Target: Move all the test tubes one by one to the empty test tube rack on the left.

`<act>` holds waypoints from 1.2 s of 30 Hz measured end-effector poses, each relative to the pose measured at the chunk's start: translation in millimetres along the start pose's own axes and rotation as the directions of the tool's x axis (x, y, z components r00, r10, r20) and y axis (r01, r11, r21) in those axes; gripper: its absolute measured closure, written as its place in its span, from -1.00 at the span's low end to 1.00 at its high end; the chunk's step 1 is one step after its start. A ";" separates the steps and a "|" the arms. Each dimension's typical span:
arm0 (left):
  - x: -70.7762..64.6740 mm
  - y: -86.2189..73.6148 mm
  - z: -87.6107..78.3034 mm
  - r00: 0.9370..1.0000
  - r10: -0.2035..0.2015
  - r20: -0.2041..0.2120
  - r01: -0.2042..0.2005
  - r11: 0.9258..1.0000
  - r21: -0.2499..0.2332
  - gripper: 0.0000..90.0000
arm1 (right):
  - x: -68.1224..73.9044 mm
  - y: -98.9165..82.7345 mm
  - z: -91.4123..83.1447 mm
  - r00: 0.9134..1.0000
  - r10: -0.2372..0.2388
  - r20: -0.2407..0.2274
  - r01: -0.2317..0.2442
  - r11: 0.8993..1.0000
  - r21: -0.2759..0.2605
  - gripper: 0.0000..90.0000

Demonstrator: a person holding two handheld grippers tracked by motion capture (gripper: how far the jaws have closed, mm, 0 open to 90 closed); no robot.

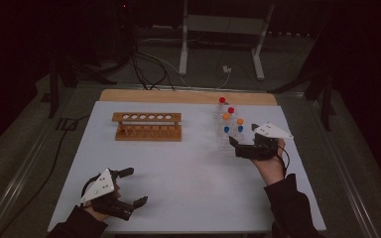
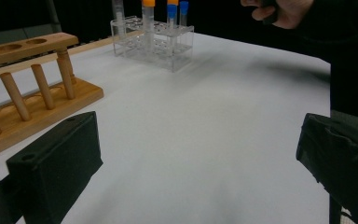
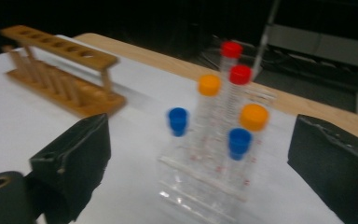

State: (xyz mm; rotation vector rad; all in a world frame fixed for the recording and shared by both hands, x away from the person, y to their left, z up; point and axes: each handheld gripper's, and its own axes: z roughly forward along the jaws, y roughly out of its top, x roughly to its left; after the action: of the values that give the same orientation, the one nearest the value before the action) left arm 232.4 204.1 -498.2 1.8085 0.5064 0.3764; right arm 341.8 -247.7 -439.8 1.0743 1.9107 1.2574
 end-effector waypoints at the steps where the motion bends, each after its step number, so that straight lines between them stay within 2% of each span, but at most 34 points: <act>1: -0.4 -0.1 0.2 1.000 0.001 0.002 -0.001 1.000 0.003 -0.99 | -4.1 -1.8 5.1 1.000 0.011 0.027 -0.012 1.000 0.015 -0.81; 3: -0.5 -0.2 0.3 1.000 0.002 0.002 -0.002 1.000 0.002 -0.99 | -7.3 -4.6 9.6 0.999 0.022 0.041 -0.023 0.999 0.035 -0.78; 4: -0.4 -0.2 0.3 1.000 0.002 0.004 -0.002 1.000 0.004 -0.99 | -8.8 -6.2 11.7 0.998 0.029 0.054 -0.031 0.998 0.046 -0.67; 6: -0.5 -0.2 0.3 1.000 0.001 0.005 -0.001 1.000 0.003 -0.99 | -12.3 -9.6 16.1 0.997 0.044 0.065 -0.049 0.997 0.068 -0.62; 9: -0.7 -0.2 0.3 1.000 0.000 0.007 0.000 1.000 0.002 -0.99 | -14.9 -14.8 22.4 0.995 0.044 0.089 -0.054 0.993 0.109 -0.46; 11: -0.7 -0.3 0.3 1.000 0.001 0.007 -0.001 1.000 0.003 -0.99 | -15.2 -15.9 23.8 0.994 0.049 0.093 -0.060 0.991 0.117 -0.41; 13: -0.6 -0.3 0.4 1.000 0.001 0.007 -0.001 1.000 0.004 -0.99 | -15.9 -19.3 29.0 0.993 0.055 0.106 -0.070 0.986 0.150 -0.14; 15: -0.6 -0.4 0.5 1.000 0.001 0.007 -0.001 1.000 0.005 -0.99 | -15.9 -20.1 32.0 0.991 0.056 0.122 -0.077 0.982 0.171 0.01; 21: -0.6 -0.5 0.3 1.000 0.001 0.007 -0.001 1.000 0.006 -0.99 | -16.5 -20.0 38.4 0.988 0.095 0.124 -0.117 0.976 0.185 0.30; 28: -0.8 -0.5 0.4 1.000 0.002 0.008 -0.002 1.000 0.006 -0.99 | -13.3 -18.2 43.2 0.987 0.093 0.129 -0.118 0.972 0.201 0.59; 30: -0.8 -0.6 0.4 1.000 0.000 0.008 0.000 1.000 0.006 -0.99 | -12.2 -18.1 44.2 0.986 0.082 0.143 -0.111 0.973 0.204 0.67; 36: -0.9 -0.5 0.3 1.000 0.002 0.009 -0.002 1.000 0.006 -0.99 | -11.7 -18.2 43.5 0.985 0.078 0.156 -0.108 0.974 0.197 0.71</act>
State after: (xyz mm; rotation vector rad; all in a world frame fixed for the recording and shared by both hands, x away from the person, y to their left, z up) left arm 231.7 203.6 -498.8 1.8155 0.4997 0.3685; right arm 377.8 -242.9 -472.1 1.3383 1.9255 1.0142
